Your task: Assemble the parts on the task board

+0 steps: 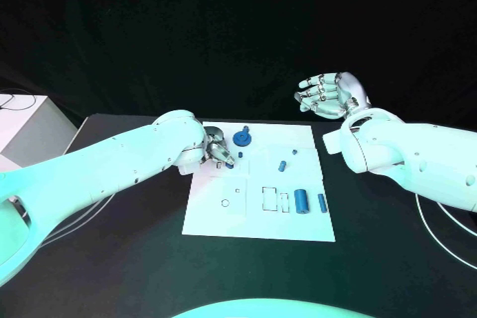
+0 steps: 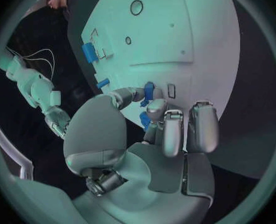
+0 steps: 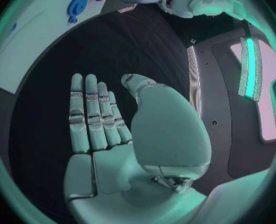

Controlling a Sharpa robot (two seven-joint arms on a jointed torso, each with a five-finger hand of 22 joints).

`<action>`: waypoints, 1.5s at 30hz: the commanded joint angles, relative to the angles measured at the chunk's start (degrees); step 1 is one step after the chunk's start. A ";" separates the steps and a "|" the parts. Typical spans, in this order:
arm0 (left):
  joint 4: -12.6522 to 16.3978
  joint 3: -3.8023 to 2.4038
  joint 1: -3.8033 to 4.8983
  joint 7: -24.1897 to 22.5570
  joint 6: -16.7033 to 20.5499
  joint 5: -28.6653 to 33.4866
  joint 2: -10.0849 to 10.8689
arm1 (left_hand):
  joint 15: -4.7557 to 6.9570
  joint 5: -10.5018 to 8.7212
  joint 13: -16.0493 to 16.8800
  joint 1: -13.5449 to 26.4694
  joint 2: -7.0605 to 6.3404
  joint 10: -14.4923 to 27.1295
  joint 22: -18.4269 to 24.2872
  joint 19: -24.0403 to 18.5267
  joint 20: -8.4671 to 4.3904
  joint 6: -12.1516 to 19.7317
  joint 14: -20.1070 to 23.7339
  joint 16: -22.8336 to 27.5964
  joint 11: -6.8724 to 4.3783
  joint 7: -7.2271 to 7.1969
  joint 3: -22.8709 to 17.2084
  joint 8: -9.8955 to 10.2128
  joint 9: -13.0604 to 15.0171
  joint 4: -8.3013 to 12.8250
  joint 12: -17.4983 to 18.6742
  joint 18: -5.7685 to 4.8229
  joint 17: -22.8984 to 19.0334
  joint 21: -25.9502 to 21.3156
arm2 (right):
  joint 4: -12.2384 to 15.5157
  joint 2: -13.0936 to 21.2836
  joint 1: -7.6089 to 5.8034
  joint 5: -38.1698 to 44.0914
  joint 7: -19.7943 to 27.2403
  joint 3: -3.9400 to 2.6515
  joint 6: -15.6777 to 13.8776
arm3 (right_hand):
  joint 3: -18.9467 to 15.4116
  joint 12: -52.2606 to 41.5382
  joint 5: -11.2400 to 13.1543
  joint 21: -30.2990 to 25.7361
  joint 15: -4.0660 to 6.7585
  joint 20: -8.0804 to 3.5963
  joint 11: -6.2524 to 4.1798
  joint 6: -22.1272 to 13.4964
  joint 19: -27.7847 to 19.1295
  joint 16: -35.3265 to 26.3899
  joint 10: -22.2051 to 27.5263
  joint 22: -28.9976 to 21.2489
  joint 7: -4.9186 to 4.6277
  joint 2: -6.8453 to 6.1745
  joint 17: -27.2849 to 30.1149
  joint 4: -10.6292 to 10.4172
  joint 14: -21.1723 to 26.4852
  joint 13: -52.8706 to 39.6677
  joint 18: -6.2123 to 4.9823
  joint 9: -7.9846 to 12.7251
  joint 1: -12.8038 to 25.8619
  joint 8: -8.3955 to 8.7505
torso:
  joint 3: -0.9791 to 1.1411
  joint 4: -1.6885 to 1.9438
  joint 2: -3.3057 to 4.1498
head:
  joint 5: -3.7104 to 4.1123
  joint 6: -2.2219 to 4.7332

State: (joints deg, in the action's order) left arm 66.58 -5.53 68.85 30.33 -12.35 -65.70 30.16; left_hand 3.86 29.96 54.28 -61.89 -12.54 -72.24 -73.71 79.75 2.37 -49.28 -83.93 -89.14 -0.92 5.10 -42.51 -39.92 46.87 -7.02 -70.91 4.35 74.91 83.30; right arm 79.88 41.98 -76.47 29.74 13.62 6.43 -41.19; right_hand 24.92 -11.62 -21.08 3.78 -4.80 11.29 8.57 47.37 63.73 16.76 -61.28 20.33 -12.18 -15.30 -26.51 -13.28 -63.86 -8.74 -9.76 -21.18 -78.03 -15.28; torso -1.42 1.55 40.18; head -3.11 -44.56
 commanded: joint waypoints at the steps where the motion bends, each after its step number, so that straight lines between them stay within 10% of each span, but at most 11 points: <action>1: -0.09 0.06 -0.07 0.27 -1.85 -0.06 -0.27 | 0.57 -0.59 0.07 0.25 0.34 -0.87 0.03 0.33 -0.30 -2.38 -5.72 -0.21 -0.34 -2.15 -7.34 -0.16 5.15 8.38 -0.34 -0.76 13.97 0.11 | 0.01 -0.06 0.02 0.35 0.34 -0.01 0.82 | -0.21 0.30 -0.27 -0.11 -0.51 0.02 0.19 -0.48 -0.29 -0.38 0.22 -0.05 -0.61 0.02 0.05 0.11 0.05 0.04 -0.67 0.09 0.36 0.21 | 0.02 0.01 -0.04 | -0.02 -0.12; 39: -2.08 0.18 -0.09 0.15 -0.50 0.59 -2.65 | 1.24 -2.86 0.12 0.68 2.72 -2.22 -0.74 1.02 -0.98 -3.81 -5.76 -0.28 -1.12 -3.18 -0.12 1.22 5.16 5.79 -0.20 -0.97 14.07 0.11 | 0.08 0.09 0.08 0.36 0.25 -0.01 1.06 | -0.19 0.29 -0.53 -0.07 -0.51 0.04 0.20 -0.49 -0.30 -0.57 0.23 -0.32 -0.61 0.13 0.09 0.19 -0.01 0.19 -0.69 0.12 0.32 0.20 | -0.08 0.05 0.03 | 0.47 -0.34; 43: -2.16 0.25 -0.10 0.14 -1.10 0.44 -2.73 | 1.34 -4.17 0.01 0.99 1.76 -1.87 -0.60 0.96 -1.05 -3.97 -5.71 -0.20 -1.25 -3.44 3.22 1.84 5.00 4.94 -0.10 -0.95 13.94 -0.05 | 0.06 0.07 0.10 0.36 0.26 0.00 1.15 | -0.19 0.29 -0.53 -0.07 -0.51 0.04 0.20 -0.49 -0.30 -0.57 0.23 -0.32 -0.61 0.13 0.09 0.19 -0.01 0.19 -0.69 0.12 0.32 0.20 | -0.10 0.09 0.00 | 0.55 -0.46; 45: -2.16 0.27 -0.10 0.13 -1.33 0.40 -2.74 | 1.41 -8.61 0.12 0.65 1.63 -1.60 -0.51 0.93 -1.11 -4.30 -5.71 -0.19 -1.33 -3.56 4.96 2.44 4.71 4.15 -0.17 -0.93 13.93 -0.18 | 0.06 0.08 0.12 0.36 0.29 0.00 1.16 | -0.20 0.28 -0.58 -0.07 -0.52 0.05 0.20 -0.50 -0.30 -0.61 0.24 -0.38 -0.62 0.14 0.10 0.20 -0.01 0.22 -0.69 0.12 0.33 0.20 | -0.13 0.09 0.00 | 0.59 -0.45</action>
State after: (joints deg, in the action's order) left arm 64.24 -5.43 68.96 31.09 -12.54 -65.64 27.77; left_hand 4.90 22.46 54.35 -60.72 -10.63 -74.54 -74.29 80.58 1.54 -52.26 -84.15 -89.37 -2.08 3.15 -38.11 -37.71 51.80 -2.63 -71.39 4.35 74.91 83.30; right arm 79.89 42.06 -76.39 29.75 13.52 6.44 -40.89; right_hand 24.92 -11.62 -21.31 3.78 -4.80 11.29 8.57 47.38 63.73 16.51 -61.28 20.02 -12.16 -15.30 -26.47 -13.28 -63.87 -8.60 -9.76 -21.13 -78.04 -15.28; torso -1.52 1.60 40.20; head -2.58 -45.00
